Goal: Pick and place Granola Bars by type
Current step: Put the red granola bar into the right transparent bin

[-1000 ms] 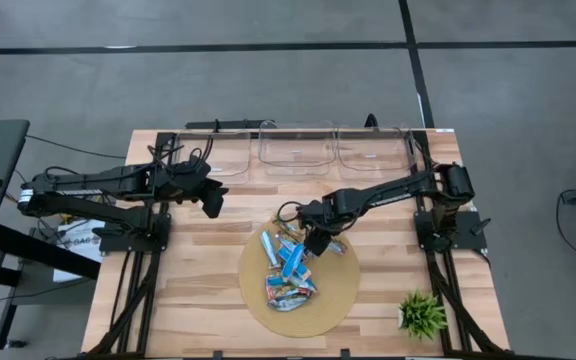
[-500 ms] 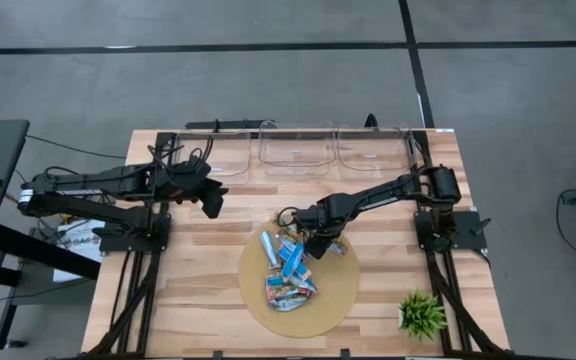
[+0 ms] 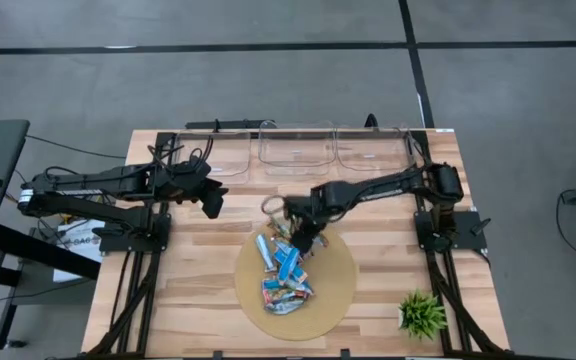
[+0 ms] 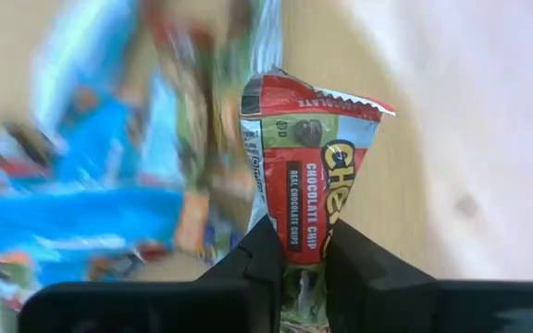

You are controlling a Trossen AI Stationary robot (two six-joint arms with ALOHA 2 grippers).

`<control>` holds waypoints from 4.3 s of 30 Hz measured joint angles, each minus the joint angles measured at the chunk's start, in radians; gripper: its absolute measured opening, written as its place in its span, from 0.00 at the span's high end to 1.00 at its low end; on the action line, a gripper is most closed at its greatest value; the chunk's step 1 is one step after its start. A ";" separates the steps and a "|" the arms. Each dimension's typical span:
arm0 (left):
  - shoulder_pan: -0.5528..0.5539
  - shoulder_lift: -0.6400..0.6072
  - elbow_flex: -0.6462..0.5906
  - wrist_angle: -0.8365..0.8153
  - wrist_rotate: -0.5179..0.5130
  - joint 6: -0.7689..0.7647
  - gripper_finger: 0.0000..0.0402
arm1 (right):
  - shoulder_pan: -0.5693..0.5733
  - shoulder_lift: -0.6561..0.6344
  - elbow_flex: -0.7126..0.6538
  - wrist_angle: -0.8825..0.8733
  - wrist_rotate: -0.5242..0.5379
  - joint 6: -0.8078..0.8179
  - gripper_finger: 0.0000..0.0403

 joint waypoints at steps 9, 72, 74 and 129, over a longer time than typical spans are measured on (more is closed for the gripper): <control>0.000 0.000 0.000 0.008 -0.001 -0.001 0.66 | -0.221 -0.159 0.156 -0.109 0.246 -0.108 0.91; 0.000 0.000 0.000 0.007 -0.009 0.008 0.66 | 0.191 -0.548 -0.291 -0.005 0.092 -0.143 0.70; 0.000 0.000 0.000 0.007 -0.007 0.007 0.66 | 0.220 -0.571 -0.376 0.092 0.093 -0.102 0.71; 0.000 0.000 0.000 0.007 0.083 -0.063 0.66 | 0.185 -0.079 -0.538 0.930 -0.035 -0.114 0.73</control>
